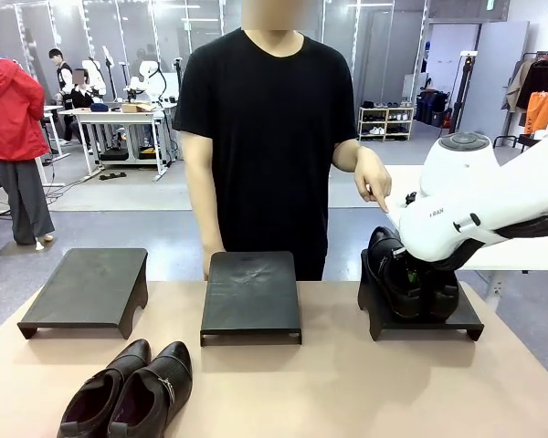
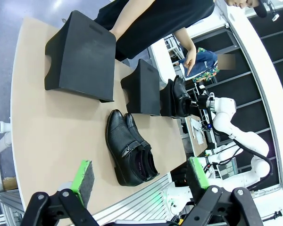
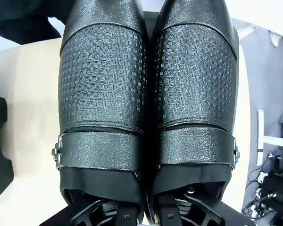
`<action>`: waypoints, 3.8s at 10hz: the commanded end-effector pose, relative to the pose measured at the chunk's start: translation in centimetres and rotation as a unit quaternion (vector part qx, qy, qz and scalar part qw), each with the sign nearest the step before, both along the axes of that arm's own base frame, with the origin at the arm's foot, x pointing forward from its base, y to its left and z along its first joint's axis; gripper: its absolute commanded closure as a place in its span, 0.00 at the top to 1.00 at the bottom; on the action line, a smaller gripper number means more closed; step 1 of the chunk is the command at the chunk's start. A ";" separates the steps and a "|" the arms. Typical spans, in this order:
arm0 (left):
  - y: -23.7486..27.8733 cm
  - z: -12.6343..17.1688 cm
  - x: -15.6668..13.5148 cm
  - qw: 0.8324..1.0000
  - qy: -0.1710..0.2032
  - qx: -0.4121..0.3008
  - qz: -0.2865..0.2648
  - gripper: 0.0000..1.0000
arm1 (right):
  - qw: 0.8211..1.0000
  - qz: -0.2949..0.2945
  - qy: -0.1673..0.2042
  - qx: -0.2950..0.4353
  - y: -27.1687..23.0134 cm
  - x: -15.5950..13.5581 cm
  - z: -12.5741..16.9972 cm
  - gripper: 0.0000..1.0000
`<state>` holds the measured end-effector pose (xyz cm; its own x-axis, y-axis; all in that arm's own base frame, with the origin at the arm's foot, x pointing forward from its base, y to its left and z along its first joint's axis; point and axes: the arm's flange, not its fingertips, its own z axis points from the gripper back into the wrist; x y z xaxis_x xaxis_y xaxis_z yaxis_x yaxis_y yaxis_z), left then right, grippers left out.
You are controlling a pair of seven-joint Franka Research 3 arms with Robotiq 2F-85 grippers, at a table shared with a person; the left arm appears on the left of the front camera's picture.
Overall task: Place the shoes on the stand as instructed by the person.
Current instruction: Pick up one pair of Shoes and place it on the Shoes Stand indicated by the person, then pick up another pair of Shoes and place it on the Shoes Stand indicated by the person.
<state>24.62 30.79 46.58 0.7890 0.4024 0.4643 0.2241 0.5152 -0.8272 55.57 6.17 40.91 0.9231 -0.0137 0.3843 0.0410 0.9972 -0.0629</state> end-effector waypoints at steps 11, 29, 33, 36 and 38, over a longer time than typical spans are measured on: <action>0.1 0.0 0.0 1.000 -0.002 0.000 -0.003 1.00 | 0.999 -0.035 -0.027 0.008 -0.1 0.3 -0.1 1.00; 0.1 0.0 0.0 1.000 -0.002 0.000 -0.003 1.00 | 1.000 -0.017 -0.020 0.008 -0.9 0.2 0.8 1.00; 0.1 0.0 0.0 1.000 -0.002 0.000 -0.003 1.00 | 1.000 -0.013 -0.022 0.005 -2.7 -2.4 5.9 1.00; 0.1 0.0 0.0 1.000 -0.002 0.000 -0.003 1.00 | 0.996 0.014 0.017 0.088 -5.7 -6.1 10.1 1.00; 0.1 0.0 0.0 1.000 -0.002 0.000 -0.003 1.00 | 0.981 0.035 0.041 0.188 -9.4 -9.3 11.9 1.00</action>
<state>24.65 30.76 46.55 0.7897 0.4018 0.4636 0.2238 0.5150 -0.8275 47.67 -0.42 52.76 0.9375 -0.0708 0.3407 -0.0045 0.9765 0.2155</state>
